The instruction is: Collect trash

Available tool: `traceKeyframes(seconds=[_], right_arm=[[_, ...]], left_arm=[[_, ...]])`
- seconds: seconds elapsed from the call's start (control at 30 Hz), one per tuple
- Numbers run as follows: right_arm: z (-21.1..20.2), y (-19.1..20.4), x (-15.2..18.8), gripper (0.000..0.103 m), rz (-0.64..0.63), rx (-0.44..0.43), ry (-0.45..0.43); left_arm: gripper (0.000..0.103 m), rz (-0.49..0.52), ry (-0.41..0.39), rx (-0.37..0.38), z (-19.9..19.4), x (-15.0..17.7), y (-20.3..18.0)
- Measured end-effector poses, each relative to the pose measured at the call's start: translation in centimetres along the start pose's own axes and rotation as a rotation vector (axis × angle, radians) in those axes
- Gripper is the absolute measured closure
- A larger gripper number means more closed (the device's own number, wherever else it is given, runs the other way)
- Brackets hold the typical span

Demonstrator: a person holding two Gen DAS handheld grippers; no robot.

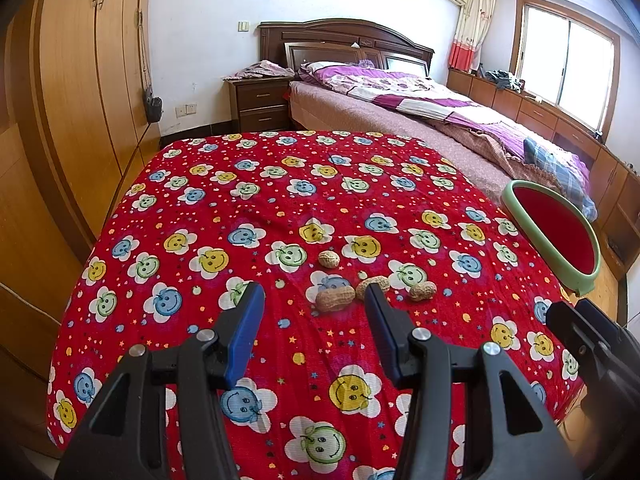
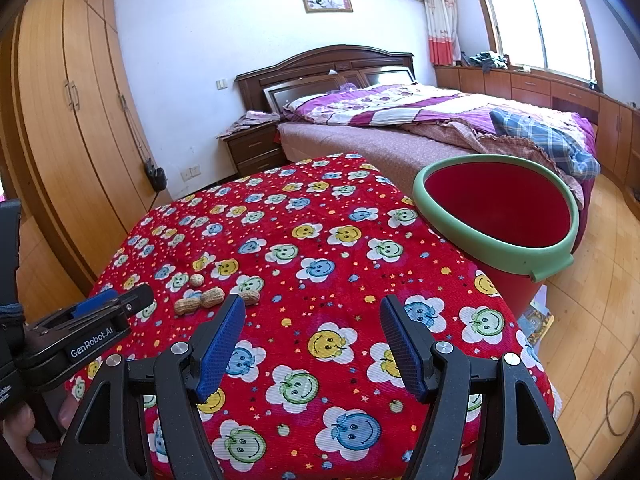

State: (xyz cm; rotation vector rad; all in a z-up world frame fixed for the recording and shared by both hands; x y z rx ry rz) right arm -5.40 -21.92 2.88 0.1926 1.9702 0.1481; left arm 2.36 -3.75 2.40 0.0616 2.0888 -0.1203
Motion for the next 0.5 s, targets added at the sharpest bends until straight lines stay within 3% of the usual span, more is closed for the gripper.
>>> traceKeyframes(seconds=[0.5], right_arm=[[0.02,-0.12,-0.08,0.032,-0.001,0.0,0.0]], left_arm=[[0.051,0.002,0.001,-0.001,0.01,-0.04,0.0]])
Point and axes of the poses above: each gripper's, at about its wrist camera, not at the fingertips, and z roughly the way its jaws point, y to its left, x to its underside, the point moved 3 cm from there along z, roughly the way its jaws point, and after that the axes turned 11 degrees about -y, right-handed, at the moved point
